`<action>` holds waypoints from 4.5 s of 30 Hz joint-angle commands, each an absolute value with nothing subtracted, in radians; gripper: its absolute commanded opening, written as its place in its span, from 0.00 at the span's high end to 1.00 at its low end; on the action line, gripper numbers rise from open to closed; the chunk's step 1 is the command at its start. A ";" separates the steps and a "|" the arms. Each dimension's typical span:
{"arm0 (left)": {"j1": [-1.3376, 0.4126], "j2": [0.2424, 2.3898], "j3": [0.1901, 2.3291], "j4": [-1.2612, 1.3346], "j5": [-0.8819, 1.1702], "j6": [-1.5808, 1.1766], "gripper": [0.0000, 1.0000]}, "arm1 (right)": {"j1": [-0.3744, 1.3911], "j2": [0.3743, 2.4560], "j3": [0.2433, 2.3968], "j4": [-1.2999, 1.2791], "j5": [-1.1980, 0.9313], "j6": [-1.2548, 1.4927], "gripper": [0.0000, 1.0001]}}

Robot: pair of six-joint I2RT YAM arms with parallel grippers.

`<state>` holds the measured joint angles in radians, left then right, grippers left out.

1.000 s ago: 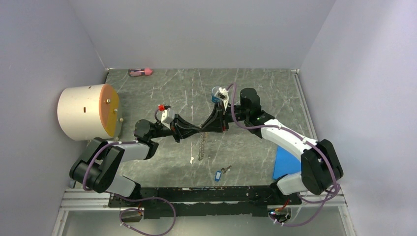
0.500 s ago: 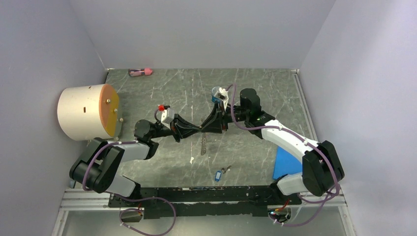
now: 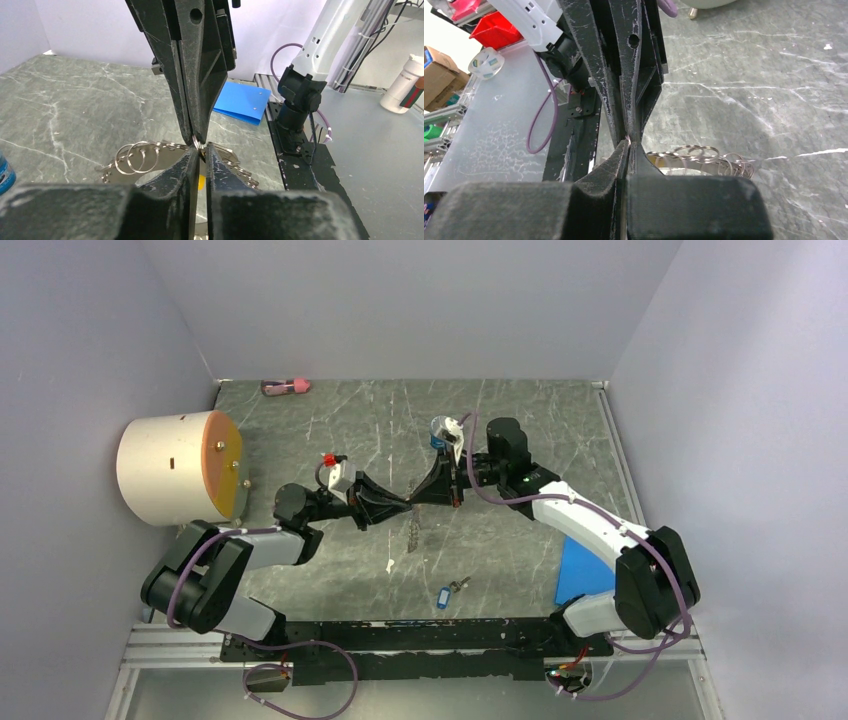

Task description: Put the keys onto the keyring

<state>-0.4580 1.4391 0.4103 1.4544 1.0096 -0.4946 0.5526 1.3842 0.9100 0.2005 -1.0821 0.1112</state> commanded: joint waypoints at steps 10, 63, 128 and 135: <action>-0.451 1.189 0.483 0.837 0.966 -0.094 0.65 | 0.580 1.391 1.102 -0.301 -0.942 -0.146 1.00; -0.627 1.264 0.663 0.333 0.902 0.282 0.97 | 0.721 1.525 1.328 -0.683 -0.668 -0.330 1.00; -0.542 1.312 0.533 0.898 0.889 -0.158 0.97 | 0.513 0.975 0.681 0.045 -0.418 0.074 0.12; -0.615 1.422 0.636 0.831 0.824 -0.107 0.97 | 0.507 0.921 0.635 0.036 -0.251 0.148 0.01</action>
<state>-0.5854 1.3705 0.5533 0.8551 0.8665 -0.1608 0.5133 0.9440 0.6384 -0.0124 -0.3851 0.0837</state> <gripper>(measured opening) 0.032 0.986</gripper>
